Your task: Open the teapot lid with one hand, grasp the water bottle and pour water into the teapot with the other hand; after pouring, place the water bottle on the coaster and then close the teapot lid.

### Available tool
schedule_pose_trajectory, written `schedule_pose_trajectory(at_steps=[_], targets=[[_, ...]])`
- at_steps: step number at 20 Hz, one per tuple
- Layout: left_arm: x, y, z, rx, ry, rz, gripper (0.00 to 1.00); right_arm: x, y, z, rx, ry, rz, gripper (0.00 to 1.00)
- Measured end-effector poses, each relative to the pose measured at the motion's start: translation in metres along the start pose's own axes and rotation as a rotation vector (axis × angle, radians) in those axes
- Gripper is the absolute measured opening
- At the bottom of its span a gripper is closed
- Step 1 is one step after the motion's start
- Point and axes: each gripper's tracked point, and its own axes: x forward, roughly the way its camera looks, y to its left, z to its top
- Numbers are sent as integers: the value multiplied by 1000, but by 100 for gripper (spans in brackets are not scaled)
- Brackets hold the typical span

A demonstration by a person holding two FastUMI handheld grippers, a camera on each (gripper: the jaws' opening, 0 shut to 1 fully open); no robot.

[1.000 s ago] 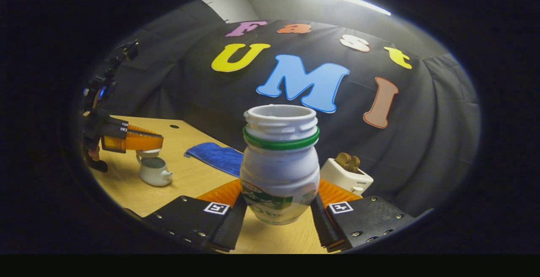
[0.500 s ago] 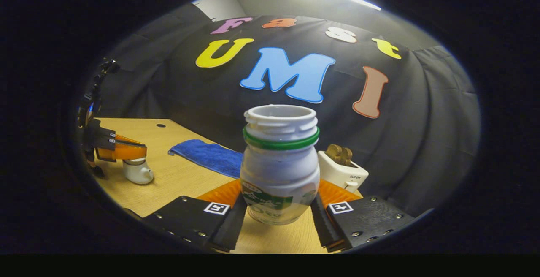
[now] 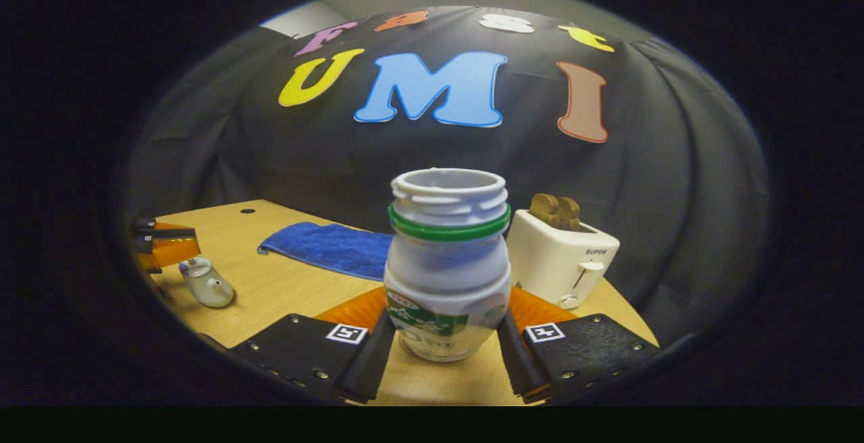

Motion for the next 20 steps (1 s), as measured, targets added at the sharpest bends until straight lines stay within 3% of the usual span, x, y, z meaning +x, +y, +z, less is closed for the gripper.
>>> schedule_pose_trajectory(at_steps=[2,3,5,10,11,13,14,15,17,19,20], targets=[[-18,8,20,-26,-58,17,65,14,-4,-10,40,33,-10,70],[-29,11,28,-41,-86,20,82,19,-6,-12,46,42,-16,70],[-46,16,43,-51,-129,26,89,28,-5,-16,58,63,-11,70],[-67,22,57,-53,-166,35,87,33,-4,-17,40,85,-14,70],[-68,22,58,-55,-171,38,82,33,-5,-16,41,85,-17,70],[-68,25,59,-63,-178,51,87,32,-5,-18,54,78,-18,70],[-68,26,58,-64,-175,53,82,33,-6,-18,61,74,-21,74],[-68,28,56,-63,-171,56,87,33,-9,-18,61,72,-29,74],[-67,29,54,-64,-166,57,82,32,-12,-16,43,66,-42,76],[-70,29,57,-66,-174,62,87,31,-14,-16,27,64,-49,83],[-73,29,59,-67,-182,65,77,30,-17,-17,21,63,-57,86]])
